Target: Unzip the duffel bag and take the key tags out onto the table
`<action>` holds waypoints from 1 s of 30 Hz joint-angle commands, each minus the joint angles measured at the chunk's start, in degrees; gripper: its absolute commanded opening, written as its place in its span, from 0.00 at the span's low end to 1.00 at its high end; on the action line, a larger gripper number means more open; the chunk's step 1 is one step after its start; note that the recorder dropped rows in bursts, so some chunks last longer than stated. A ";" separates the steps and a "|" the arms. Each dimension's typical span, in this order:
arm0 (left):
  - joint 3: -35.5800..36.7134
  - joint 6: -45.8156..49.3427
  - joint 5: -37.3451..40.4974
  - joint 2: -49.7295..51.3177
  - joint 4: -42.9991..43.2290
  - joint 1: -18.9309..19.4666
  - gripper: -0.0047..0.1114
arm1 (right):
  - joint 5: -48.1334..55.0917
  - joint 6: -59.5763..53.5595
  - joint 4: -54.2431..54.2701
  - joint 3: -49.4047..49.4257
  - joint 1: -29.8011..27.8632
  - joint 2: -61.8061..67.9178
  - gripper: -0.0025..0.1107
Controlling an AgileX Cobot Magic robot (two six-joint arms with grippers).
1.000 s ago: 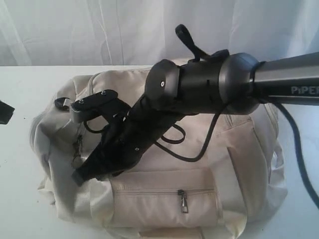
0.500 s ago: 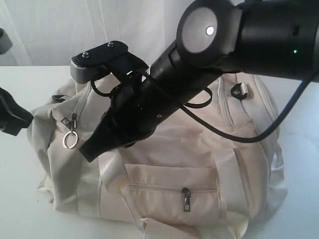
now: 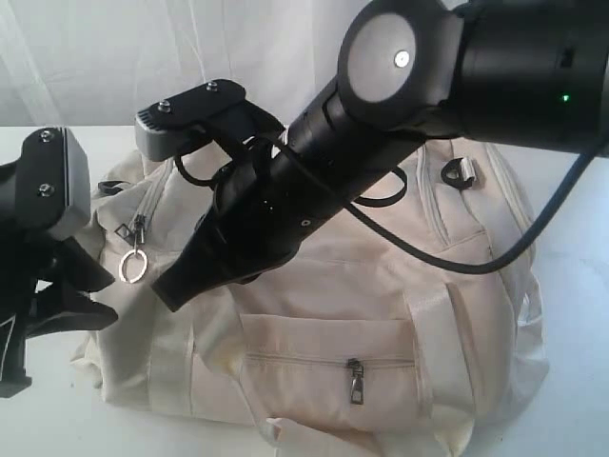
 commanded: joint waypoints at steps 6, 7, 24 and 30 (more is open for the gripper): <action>4.52 10.76 -11.29 -0.34 -4.34 -0.93 0.50 | 0.05 0.26 0.02 -0.20 -0.32 -0.86 0.02; 4.52 11.38 -11.72 -0.34 -5.29 -0.93 0.50 | 0.05 0.26 0.02 -0.20 -0.32 -0.86 0.02; 5.87 21.48 -15.14 2.45 -12.90 -1.01 0.50 | 0.04 0.30 0.27 -0.20 -0.32 -0.86 0.02; 5.87 21.48 -18.90 3.30 -15.44 -1.01 0.50 | 0.40 0.30 0.37 -0.20 -0.20 -0.86 0.02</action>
